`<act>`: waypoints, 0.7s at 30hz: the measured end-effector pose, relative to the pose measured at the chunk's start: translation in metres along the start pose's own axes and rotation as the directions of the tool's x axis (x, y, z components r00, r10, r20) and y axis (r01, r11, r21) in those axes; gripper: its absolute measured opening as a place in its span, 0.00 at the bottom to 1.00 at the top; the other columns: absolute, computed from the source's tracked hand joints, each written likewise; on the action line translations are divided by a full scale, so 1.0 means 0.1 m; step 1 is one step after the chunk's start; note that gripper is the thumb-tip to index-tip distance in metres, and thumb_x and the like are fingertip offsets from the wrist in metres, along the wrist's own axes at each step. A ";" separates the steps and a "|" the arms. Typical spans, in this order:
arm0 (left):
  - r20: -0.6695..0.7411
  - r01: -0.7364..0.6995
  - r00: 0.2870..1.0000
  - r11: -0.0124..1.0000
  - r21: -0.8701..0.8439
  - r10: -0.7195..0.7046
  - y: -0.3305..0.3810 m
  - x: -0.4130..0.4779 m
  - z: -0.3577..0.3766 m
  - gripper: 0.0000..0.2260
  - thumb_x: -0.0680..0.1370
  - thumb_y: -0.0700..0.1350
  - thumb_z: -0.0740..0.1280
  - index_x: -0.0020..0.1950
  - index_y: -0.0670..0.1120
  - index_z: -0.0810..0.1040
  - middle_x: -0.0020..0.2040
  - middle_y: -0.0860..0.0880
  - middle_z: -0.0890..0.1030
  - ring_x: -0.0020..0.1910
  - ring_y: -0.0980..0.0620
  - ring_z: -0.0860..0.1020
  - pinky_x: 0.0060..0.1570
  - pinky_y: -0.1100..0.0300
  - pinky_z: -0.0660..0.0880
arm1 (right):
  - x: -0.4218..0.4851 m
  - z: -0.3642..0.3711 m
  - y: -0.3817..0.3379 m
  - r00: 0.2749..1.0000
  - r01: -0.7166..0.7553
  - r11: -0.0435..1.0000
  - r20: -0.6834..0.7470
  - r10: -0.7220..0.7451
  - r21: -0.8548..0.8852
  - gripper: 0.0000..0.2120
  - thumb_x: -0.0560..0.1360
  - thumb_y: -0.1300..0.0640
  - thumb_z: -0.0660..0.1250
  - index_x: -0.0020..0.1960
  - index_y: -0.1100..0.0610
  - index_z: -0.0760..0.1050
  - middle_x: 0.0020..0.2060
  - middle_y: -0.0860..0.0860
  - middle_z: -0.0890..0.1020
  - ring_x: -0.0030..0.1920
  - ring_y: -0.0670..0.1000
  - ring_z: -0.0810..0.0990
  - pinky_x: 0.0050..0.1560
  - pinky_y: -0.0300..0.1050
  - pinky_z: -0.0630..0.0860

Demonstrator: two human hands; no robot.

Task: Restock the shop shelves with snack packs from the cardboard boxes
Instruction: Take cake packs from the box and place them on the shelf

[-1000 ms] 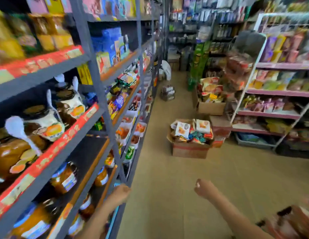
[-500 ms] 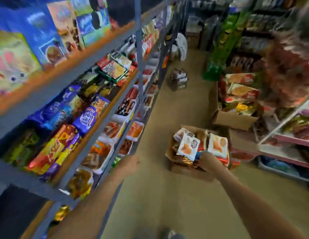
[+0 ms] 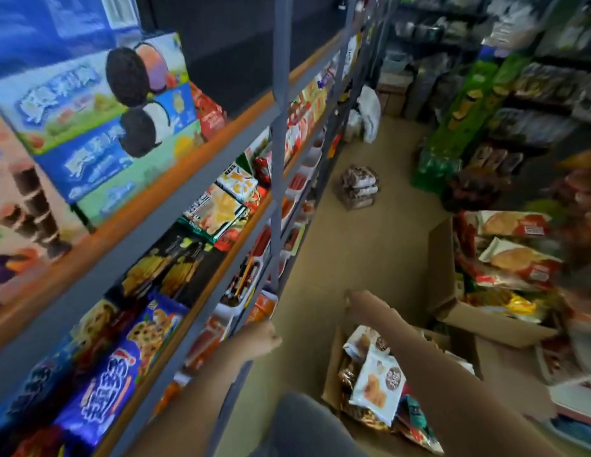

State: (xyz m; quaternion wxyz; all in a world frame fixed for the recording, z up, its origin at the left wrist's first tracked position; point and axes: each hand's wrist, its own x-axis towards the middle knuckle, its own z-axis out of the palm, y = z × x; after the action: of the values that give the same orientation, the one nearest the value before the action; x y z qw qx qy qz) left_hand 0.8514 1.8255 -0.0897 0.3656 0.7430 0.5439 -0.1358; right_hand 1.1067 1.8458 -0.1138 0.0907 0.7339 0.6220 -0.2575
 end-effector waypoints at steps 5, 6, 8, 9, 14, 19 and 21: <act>0.047 -0.035 0.998 0.996 -0.078 0.038 0.13 0.60 -0.44 0.12 0.82 0.50 0.58 0.46 0.42 0.67 0.33 0.48 0.66 0.31 0.51 0.66 0.33 0.57 0.60 | 0.63 -0.46 -0.11 0.999 0.044 0.999 0.024 -0.044 0.007 0.22 0.77 0.57 0.62 0.69 0.59 0.66 0.67 0.57 0.72 0.65 0.57 0.72 0.61 0.47 0.70; 0.050 -0.026 0.998 0.997 -0.076 0.030 0.15 0.68 -0.50 0.11 0.82 0.51 0.58 0.48 0.43 0.68 0.33 0.49 0.65 0.30 0.52 0.65 0.32 0.57 0.60 | 0.75 -0.51 -0.13 0.998 0.047 0.999 0.044 -0.047 -0.013 0.22 0.77 0.57 0.63 0.69 0.59 0.66 0.67 0.57 0.72 0.65 0.56 0.72 0.60 0.45 0.70; 0.049 -0.021 0.998 0.993 -0.117 0.027 0.15 0.88 -0.60 0.12 0.82 0.52 0.58 0.50 0.44 0.70 0.34 0.49 0.65 0.31 0.53 0.65 0.32 0.57 0.60 | 1.02 -0.62 -0.19 0.996 0.047 0.999 0.075 -0.045 -0.018 0.22 0.77 0.56 0.63 0.70 0.58 0.67 0.67 0.57 0.72 0.65 0.56 0.73 0.58 0.44 0.70; 0.046 -0.029 0.998 0.990 -0.140 0.036 0.14 1.00 -0.65 0.11 0.82 0.53 0.58 0.48 0.45 0.69 0.35 0.49 0.66 0.31 0.53 0.65 0.34 0.56 0.61 | 1.17 -0.67 -0.21 0.995 0.043 0.999 0.087 -0.044 0.008 0.22 0.77 0.56 0.64 0.70 0.58 0.67 0.66 0.57 0.73 0.64 0.56 0.73 0.58 0.44 0.71; 0.045 0.052 0.998 0.934 -0.353 -0.039 0.10 1.57 -0.96 0.14 0.81 0.52 0.59 0.38 0.48 0.63 0.34 0.50 0.63 0.32 0.52 0.64 0.36 0.56 0.60 | 1.91 -0.92 -0.17 0.989 -0.032 0.971 0.147 -0.003 0.238 0.18 0.76 0.55 0.66 0.64 0.59 0.73 0.54 0.56 0.77 0.49 0.53 0.76 0.50 0.48 0.77; 0.113 0.182 0.983 0.776 -0.604 -0.142 0.30 2.40 -1.38 0.08 0.82 0.51 0.57 0.49 0.48 0.70 0.50 0.48 0.75 0.45 0.51 0.78 0.43 0.57 0.72 | 2.73 -1.30 0.16 0.972 -0.213 0.848 0.194 0.134 0.486 0.04 0.77 0.59 0.64 0.51 0.58 0.72 0.37 0.53 0.75 0.42 0.54 0.75 0.43 0.48 0.76; 0.094 0.160 0.987 0.736 -0.658 -0.130 0.44 2.77 -1.59 0.09 0.82 0.50 0.57 0.48 0.47 0.71 0.44 0.49 0.73 0.36 0.54 0.74 0.38 0.59 0.69 | 3.06 -1.49 0.35 0.966 -0.235 0.855 0.208 0.153 0.463 0.05 0.77 0.57 0.64 0.51 0.58 0.73 0.36 0.52 0.75 0.40 0.53 0.76 0.38 0.43 0.75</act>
State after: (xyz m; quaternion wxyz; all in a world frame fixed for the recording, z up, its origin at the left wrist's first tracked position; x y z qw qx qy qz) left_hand 0.9633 2.1255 -0.1275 0.6051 0.5171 0.6049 0.0227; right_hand 1.2080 2.1710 -0.1441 -0.0190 0.7685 0.4508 -0.4536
